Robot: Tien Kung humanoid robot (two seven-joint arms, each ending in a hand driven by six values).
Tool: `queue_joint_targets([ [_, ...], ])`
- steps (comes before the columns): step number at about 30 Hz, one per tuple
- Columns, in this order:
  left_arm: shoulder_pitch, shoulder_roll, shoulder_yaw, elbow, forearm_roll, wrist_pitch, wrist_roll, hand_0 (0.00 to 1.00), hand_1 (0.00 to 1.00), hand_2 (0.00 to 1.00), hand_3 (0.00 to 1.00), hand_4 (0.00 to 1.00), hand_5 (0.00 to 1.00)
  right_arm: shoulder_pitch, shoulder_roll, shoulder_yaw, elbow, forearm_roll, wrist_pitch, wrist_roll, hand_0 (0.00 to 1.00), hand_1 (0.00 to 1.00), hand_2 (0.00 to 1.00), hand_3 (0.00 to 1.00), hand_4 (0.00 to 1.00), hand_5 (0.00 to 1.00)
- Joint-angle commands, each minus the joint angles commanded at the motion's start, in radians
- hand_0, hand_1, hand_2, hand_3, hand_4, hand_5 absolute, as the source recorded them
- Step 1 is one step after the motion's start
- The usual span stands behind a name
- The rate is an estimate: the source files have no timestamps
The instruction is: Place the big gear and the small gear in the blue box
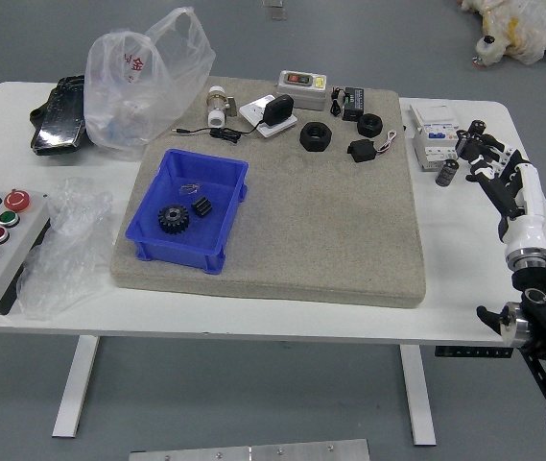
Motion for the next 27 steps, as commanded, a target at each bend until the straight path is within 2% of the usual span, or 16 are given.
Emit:
queue_joint_targets([
  [1,0.002,-0.003,0.001,0.000,-0.004,0.000,0.001,0.654,0.238,0.355,0.696,0.693,0.328,0.000,0.000,0.004,0.001,0.014,0.005,0.008,0.516,0.611,0.698,0.716,0.872,0.524],
  [6,0.009,-0.017,0.000,0.000,-0.013,-0.001,0.011,0.654,0.238,0.355,0.696,0.693,0.328,-0.003,-0.007,0.014,0.003,0.047,0.014,0.019,0.516,0.611,0.698,0.716,0.872,0.524],
  [7,0.011,-0.019,0.000,-0.001,-0.015,0.000,0.013,0.648,0.232,0.343,0.693,0.690,0.327,-0.003,-0.010,0.017,0.004,0.047,0.014,0.016,0.501,0.557,0.651,0.667,0.862,0.522],
  [12,0.020,-0.029,0.000,-0.002,-0.026,0.004,0.016,0.648,0.232,0.343,0.693,0.690,0.327,0.005,-0.030,0.041,0.009,0.031,0.011,-0.001,0.501,0.557,0.651,0.667,0.862,0.522],
  [13,0.021,-0.029,-0.001,-0.002,-0.027,0.005,0.017,0.649,0.231,0.343,0.691,0.689,0.324,0.007,-0.033,0.046,0.009,0.029,0.010,-0.002,0.495,0.529,0.613,0.643,0.850,0.527],
  [20,0.022,-0.037,-0.007,-0.005,-0.037,0.016,0.016,0.648,0.229,0.341,0.690,0.689,0.325,-0.007,-0.035,0.141,0.020,-0.015,0.013,-0.016,0.479,0.508,0.590,0.626,0.845,0.538],
  [27,0.034,-0.045,-0.046,-0.009,0.000,0.023,0.034,0.649,0.238,0.345,0.692,0.689,0.326,-0.033,-0.043,0.243,0.031,-0.023,0.014,-0.013,0.474,0.501,0.582,0.624,0.838,0.548],
])
